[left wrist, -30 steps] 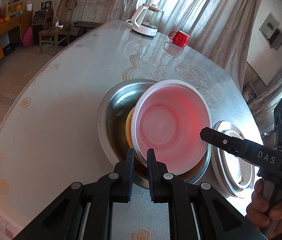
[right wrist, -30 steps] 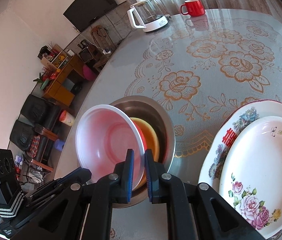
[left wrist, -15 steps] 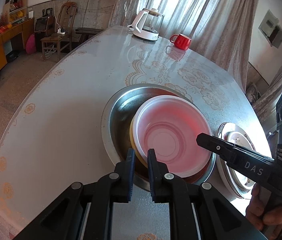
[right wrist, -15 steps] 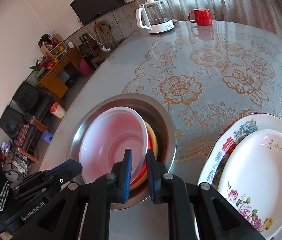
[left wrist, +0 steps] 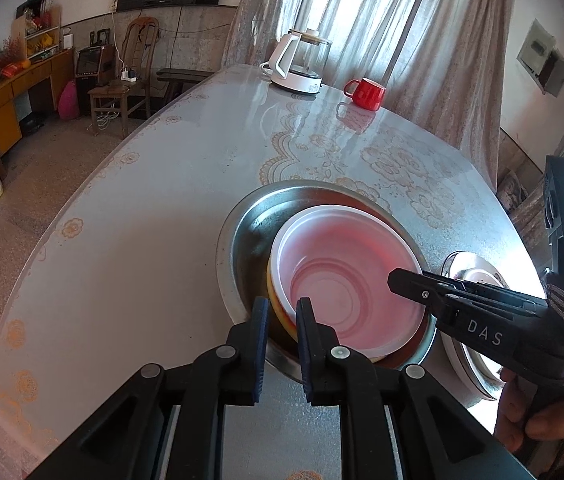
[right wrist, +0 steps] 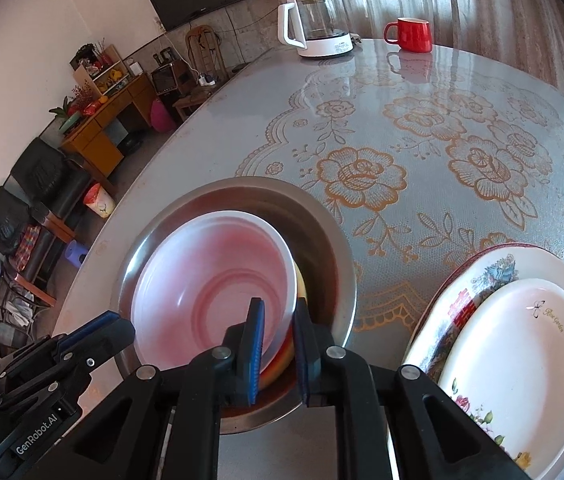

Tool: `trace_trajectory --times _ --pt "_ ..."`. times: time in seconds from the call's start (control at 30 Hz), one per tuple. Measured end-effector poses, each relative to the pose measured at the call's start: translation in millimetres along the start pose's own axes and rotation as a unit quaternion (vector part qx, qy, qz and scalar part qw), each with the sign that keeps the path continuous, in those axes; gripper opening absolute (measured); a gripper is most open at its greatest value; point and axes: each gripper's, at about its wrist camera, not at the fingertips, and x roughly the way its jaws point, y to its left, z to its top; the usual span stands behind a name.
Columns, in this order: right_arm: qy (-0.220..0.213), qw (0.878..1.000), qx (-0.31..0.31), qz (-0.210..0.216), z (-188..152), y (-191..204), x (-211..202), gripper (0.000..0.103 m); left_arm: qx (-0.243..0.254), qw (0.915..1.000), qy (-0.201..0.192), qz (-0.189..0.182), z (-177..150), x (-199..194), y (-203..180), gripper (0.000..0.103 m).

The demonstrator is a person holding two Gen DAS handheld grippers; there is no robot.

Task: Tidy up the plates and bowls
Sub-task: 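Open the left tool and withdraw it from the red bowl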

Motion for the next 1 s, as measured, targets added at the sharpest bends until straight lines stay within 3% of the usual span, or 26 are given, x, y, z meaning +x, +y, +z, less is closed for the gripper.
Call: trace_trajectory --times 0.1,0.53,1.0 --pt "-0.004 1.000 -0.019 -0.015 1.5 3.6 3.1 0.013 0.010 0.9998 -0.012 0.011 -0.9 -1.4 -2.3 0.023" --pt "-0.032 0.998 -0.037 -0.049 6.7 13.0 8.5 0.008 0.022 0.9988 -0.027 0.035 -4.4 -1.9 -1.9 0.025" --pt "-0.054 0.997 -0.039 -0.026 5.3 17.8 10.9 0.016 0.012 0.9987 -0.027 0.043 -6.5 0.0 4.9 0.031"
